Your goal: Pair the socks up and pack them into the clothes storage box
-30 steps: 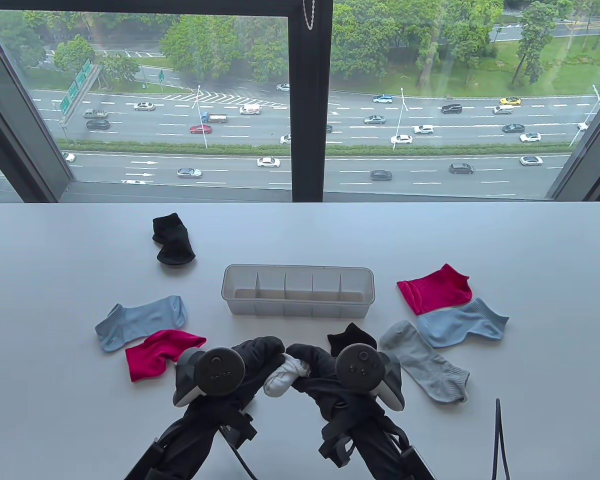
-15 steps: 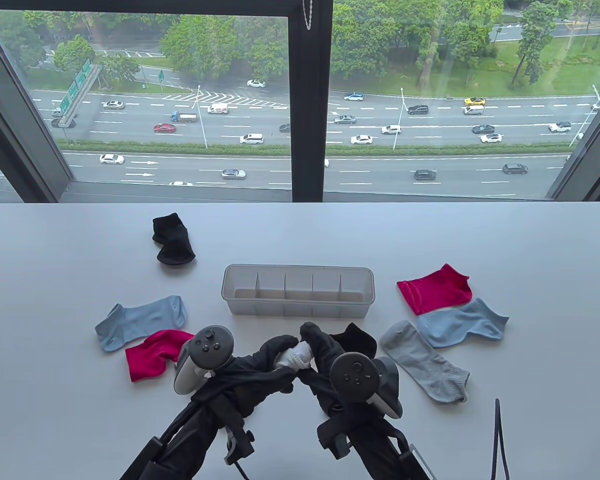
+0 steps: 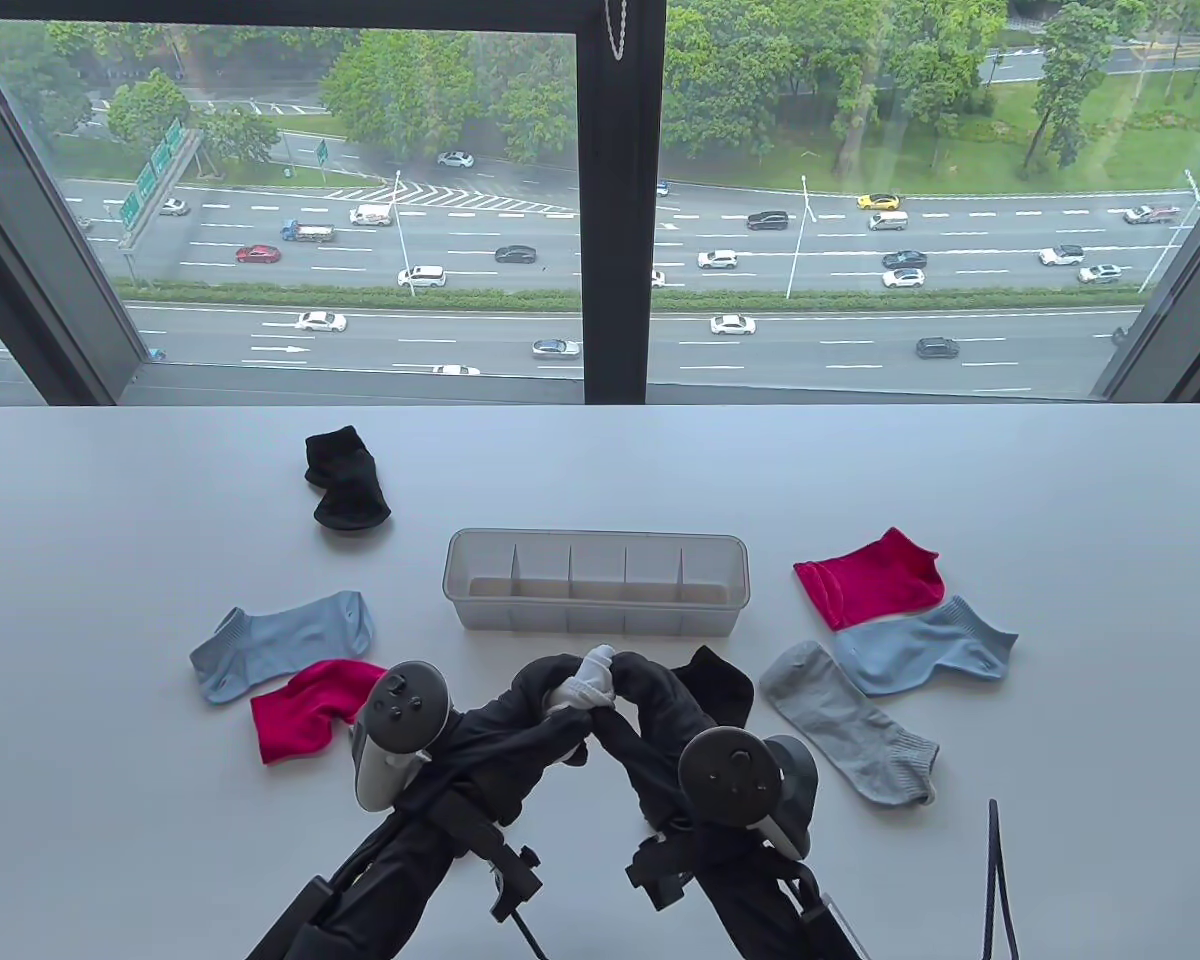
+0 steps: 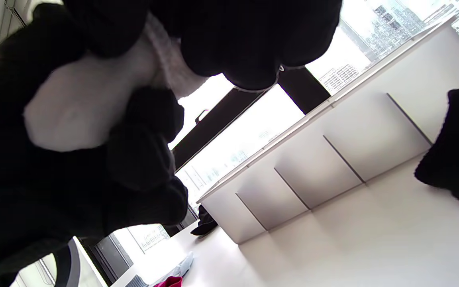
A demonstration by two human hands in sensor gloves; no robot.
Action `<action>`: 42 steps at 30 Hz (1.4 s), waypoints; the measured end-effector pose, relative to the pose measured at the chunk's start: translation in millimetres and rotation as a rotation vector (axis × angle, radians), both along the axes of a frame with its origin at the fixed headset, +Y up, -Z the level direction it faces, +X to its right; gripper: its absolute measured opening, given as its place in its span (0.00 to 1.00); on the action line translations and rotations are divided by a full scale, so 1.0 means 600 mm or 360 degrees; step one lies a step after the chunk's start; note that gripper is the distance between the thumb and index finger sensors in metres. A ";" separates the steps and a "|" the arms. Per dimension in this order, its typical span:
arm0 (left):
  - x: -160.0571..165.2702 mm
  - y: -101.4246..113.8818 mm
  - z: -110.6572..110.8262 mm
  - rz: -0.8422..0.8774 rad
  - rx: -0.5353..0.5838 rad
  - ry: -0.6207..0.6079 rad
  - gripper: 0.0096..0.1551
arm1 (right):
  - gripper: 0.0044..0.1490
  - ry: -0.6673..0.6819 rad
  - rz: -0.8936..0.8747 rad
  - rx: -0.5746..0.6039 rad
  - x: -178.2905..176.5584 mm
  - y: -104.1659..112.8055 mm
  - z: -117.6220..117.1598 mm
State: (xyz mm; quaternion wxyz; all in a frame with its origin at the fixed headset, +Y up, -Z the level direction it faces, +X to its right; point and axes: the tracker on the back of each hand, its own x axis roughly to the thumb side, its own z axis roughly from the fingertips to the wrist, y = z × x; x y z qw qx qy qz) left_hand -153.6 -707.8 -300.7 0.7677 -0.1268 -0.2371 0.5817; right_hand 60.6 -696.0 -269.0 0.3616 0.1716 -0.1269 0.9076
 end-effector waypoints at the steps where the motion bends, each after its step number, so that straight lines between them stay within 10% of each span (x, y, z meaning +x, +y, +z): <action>1: -0.001 0.000 0.000 -0.0034 0.0005 -0.0017 0.36 | 0.33 -0.0004 0.0005 0.0015 0.001 0.001 0.000; 16: 0.041 0.029 0.029 -0.0713 0.0404 -0.0313 0.35 | 0.24 0.0181 -0.0481 -0.0496 0.034 -0.002 -0.031; 22: -0.001 0.011 0.009 0.0049 0.0025 -0.0160 0.27 | 0.24 0.0485 -0.0435 -0.0688 0.040 0.005 -0.043; 28: 0.016 0.020 0.019 -0.0530 0.0259 -0.0024 0.23 | 0.31 0.0070 -0.0215 -0.0582 0.045 -0.010 -0.042; 33: 0.018 0.032 0.025 -0.0557 0.0405 0.0107 0.24 | 0.50 0.0517 -0.0257 -0.0908 0.027 -0.020 -0.039; 42: -0.012 0.032 0.015 -0.0215 0.0318 0.0234 0.35 | 0.28 0.0536 -0.0340 -0.0773 0.028 -0.012 -0.045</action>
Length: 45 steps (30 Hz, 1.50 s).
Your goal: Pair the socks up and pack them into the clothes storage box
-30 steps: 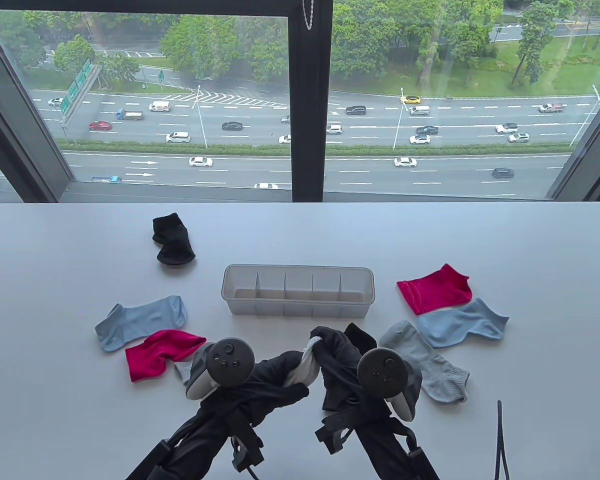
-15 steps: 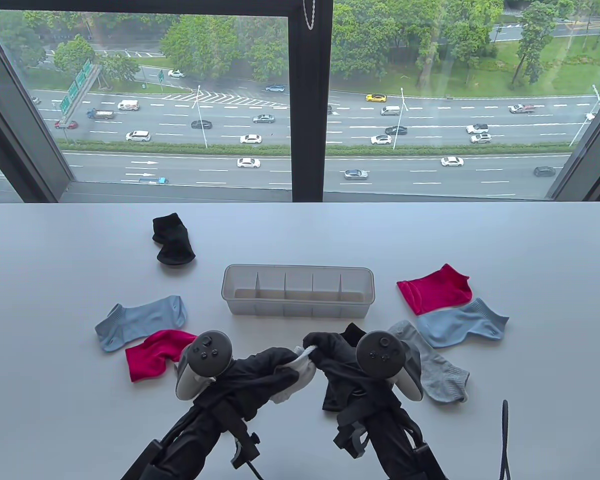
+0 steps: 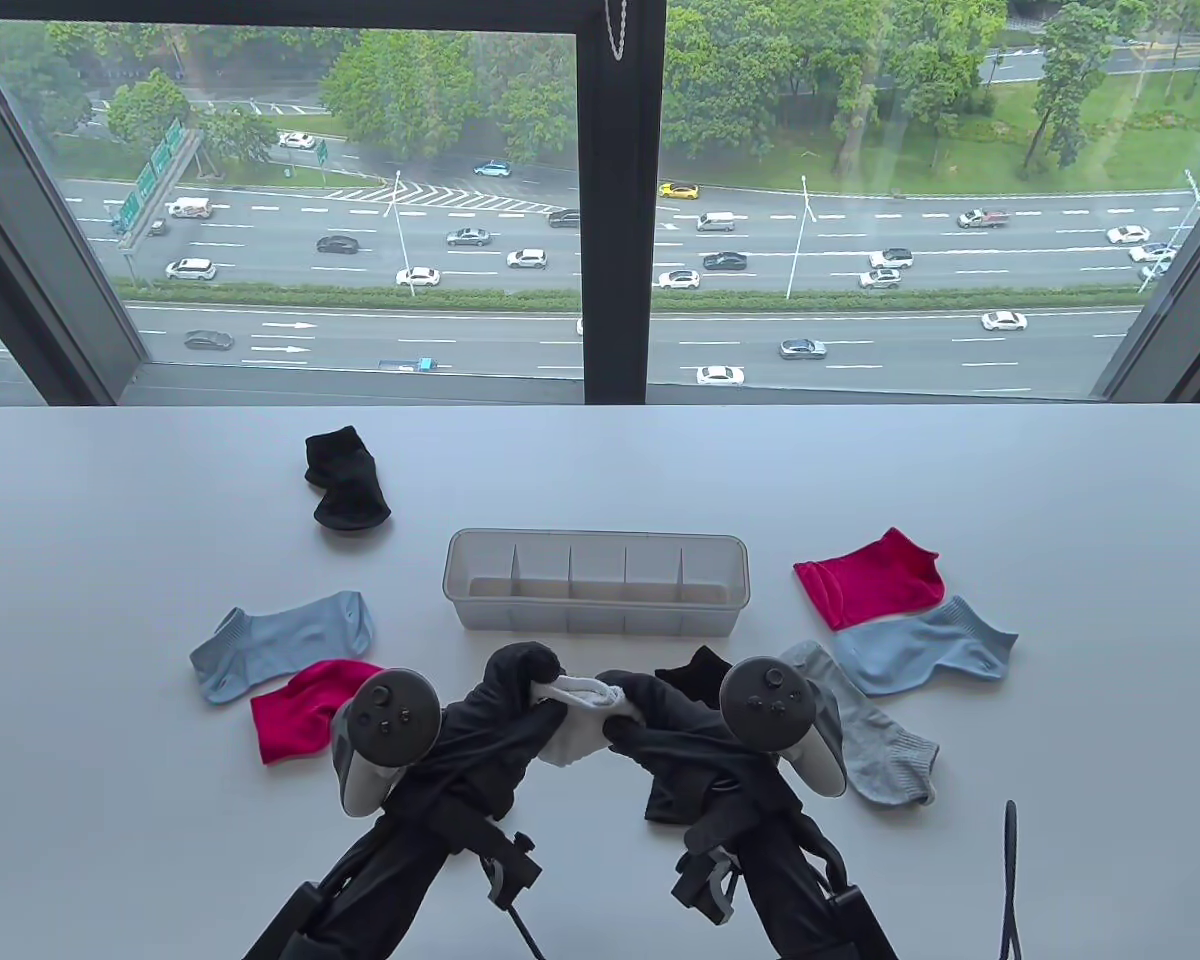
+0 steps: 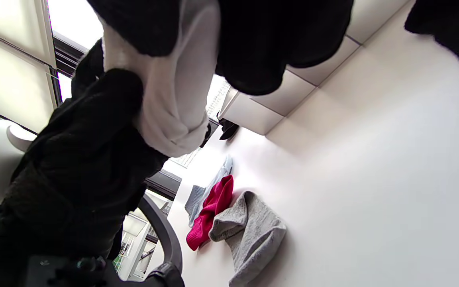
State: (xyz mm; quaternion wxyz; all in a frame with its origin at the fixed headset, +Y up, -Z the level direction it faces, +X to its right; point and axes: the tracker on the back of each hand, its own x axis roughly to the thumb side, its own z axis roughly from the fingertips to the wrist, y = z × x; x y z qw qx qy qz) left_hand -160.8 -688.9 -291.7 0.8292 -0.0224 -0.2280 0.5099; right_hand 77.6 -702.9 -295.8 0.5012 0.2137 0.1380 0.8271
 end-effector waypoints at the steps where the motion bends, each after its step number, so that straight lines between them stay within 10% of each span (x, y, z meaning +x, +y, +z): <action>1: 0.003 -0.001 0.000 -0.0052 0.0006 -0.0016 0.40 | 0.28 -0.0005 -0.0006 -0.0015 -0.002 -0.002 0.000; 17: 0.009 -0.006 0.002 -0.0193 0.0029 -0.0032 0.22 | 0.26 -0.0109 0.0031 0.0100 -0.008 -0.002 0.012; 23: -0.012 -0.015 -0.006 -0.0126 -0.0123 0.0078 0.33 | 0.26 -0.0182 0.0134 0.0166 -0.007 -0.004 0.012; 27: -0.004 -0.034 -0.010 -0.0299 -0.0422 -0.0240 0.41 | 0.26 -0.0395 0.0106 0.0169 0.013 -0.011 0.010; 30: 0.007 -0.033 -0.009 -0.0273 -0.0219 -0.0064 0.24 | 0.27 -0.0344 0.0033 0.0110 0.011 -0.012 0.010; 33: 0.002 -0.027 -0.007 -0.0161 -0.0116 0.0086 0.22 | 0.40 -0.0138 0.0012 -0.0045 0.004 -0.014 0.005; 41: -0.010 -0.016 -0.012 -0.0359 0.0003 0.0122 0.21 | 0.32 -0.0092 0.0062 0.0038 0.003 -0.004 0.001; 45: -0.002 -0.026 -0.010 -0.0361 -0.0227 -0.0304 0.51 | 0.33 -0.0065 0.0154 0.0068 0.001 -0.009 0.002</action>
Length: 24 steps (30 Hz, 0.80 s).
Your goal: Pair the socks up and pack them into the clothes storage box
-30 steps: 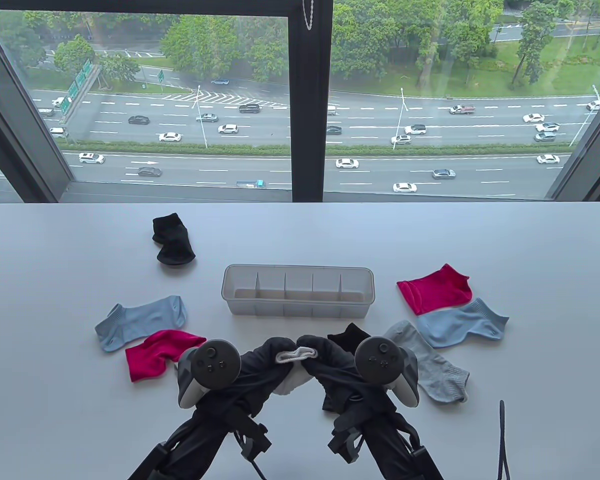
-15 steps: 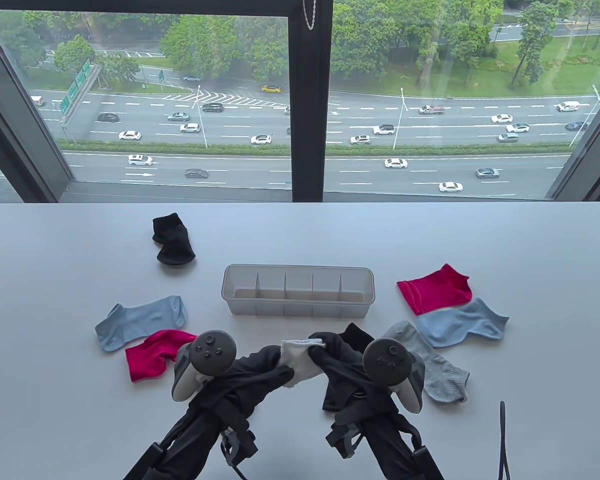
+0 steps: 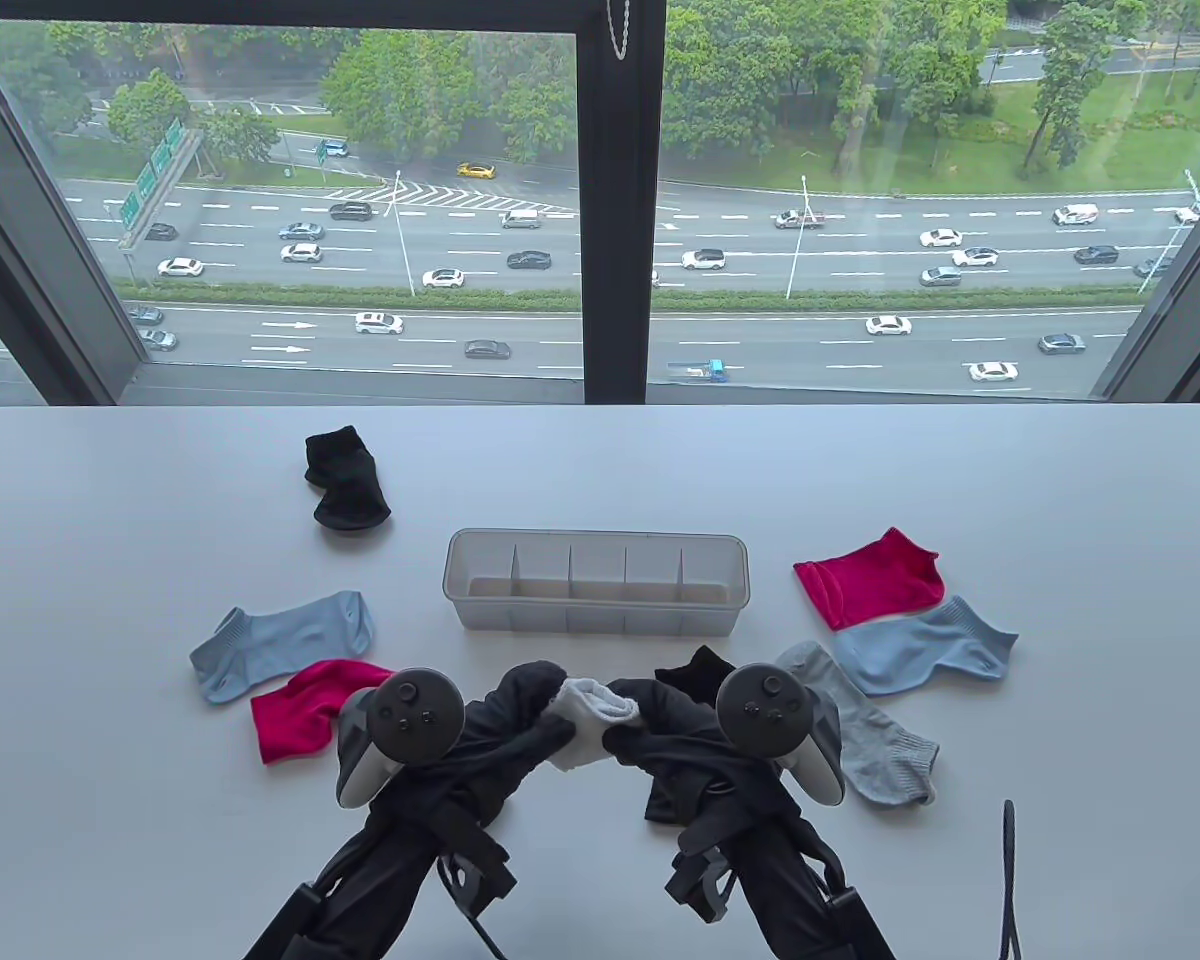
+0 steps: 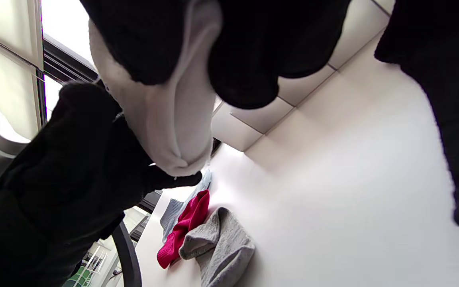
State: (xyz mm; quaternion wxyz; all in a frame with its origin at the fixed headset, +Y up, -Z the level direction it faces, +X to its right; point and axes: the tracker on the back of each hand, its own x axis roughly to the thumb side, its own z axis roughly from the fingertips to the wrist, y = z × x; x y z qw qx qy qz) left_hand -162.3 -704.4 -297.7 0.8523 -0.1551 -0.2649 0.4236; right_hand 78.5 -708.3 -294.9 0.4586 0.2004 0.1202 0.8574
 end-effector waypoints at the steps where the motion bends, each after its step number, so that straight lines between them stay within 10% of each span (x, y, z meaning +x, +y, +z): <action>1: 0.004 -0.001 0.000 -0.0002 -0.0027 -0.0014 0.50 | 0.33 0.0028 0.0008 0.0000 -0.005 0.000 0.002; 5: -0.002 0.010 0.000 0.0068 0.0188 0.0310 0.22 | 0.36 -0.0041 0.0069 0.0063 -0.011 0.004 0.004; 17: -0.025 0.020 0.012 0.0409 0.0241 0.0610 0.22 | 0.34 -0.0172 0.0041 0.0160 0.032 0.013 -0.001; 24: -0.004 0.001 0.004 -0.0915 0.0325 0.0335 0.39 | 0.36 -0.0921 0.0457 0.0532 0.070 0.065 -0.017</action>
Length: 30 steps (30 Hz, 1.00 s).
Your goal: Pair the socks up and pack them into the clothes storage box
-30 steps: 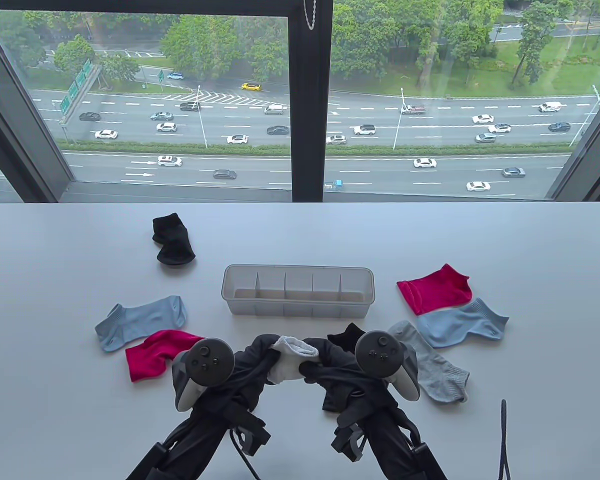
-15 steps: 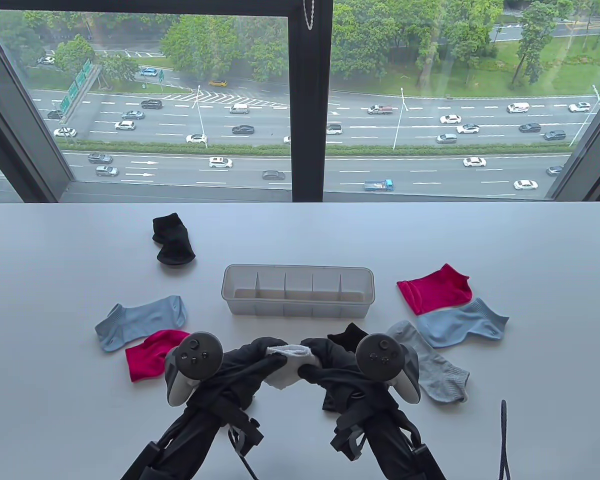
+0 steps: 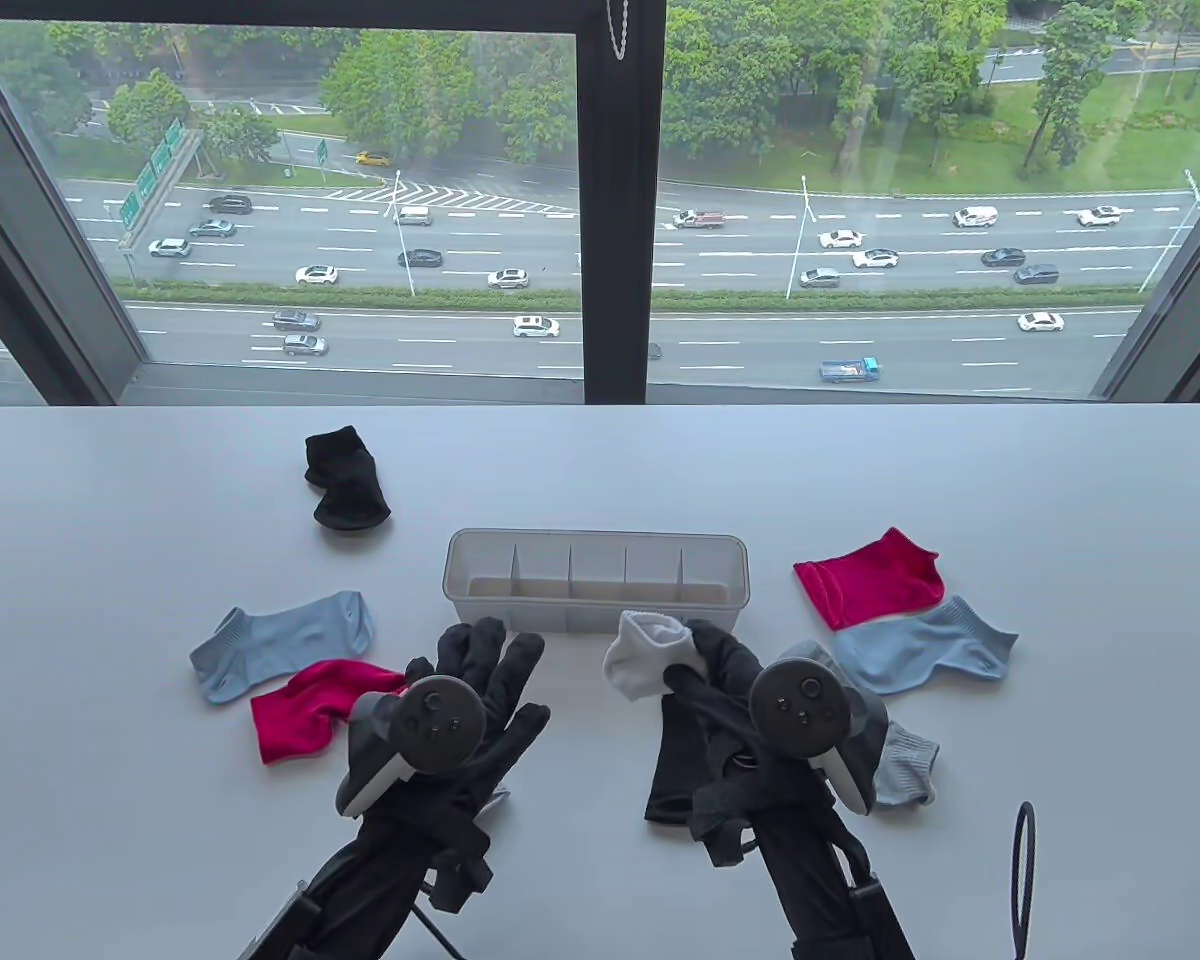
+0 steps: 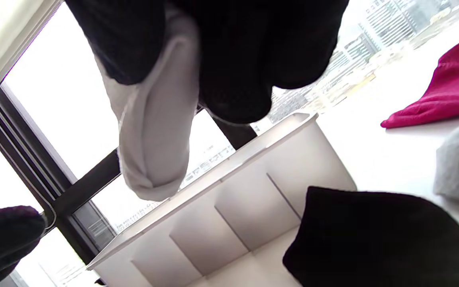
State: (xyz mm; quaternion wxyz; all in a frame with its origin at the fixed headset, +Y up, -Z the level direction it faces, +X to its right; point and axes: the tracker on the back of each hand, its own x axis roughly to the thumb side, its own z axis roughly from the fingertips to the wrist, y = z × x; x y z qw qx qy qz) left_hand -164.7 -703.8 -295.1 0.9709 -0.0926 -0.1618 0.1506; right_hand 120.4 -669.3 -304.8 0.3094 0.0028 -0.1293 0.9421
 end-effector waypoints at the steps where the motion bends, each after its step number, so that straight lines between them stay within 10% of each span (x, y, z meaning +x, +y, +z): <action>1: 0.005 -0.003 0.000 -0.0049 -0.0029 -0.0012 0.39 | 0.36 -0.0117 0.0078 0.0019 0.001 0.011 -0.008; 8: 0.028 -0.015 0.008 -0.0174 -0.0058 -0.0078 0.40 | 0.33 -0.0451 0.0515 -0.0152 -0.021 0.049 -0.110; 19: 0.024 -0.013 0.006 -0.0132 -0.0082 -0.0077 0.40 | 0.29 -0.0517 0.0902 -0.0543 -0.037 -0.047 -0.198; 30: 0.015 -0.013 0.004 -0.0098 -0.0113 -0.0043 0.40 | 0.41 -0.0178 0.0759 -0.0299 -0.039 0.002 -0.096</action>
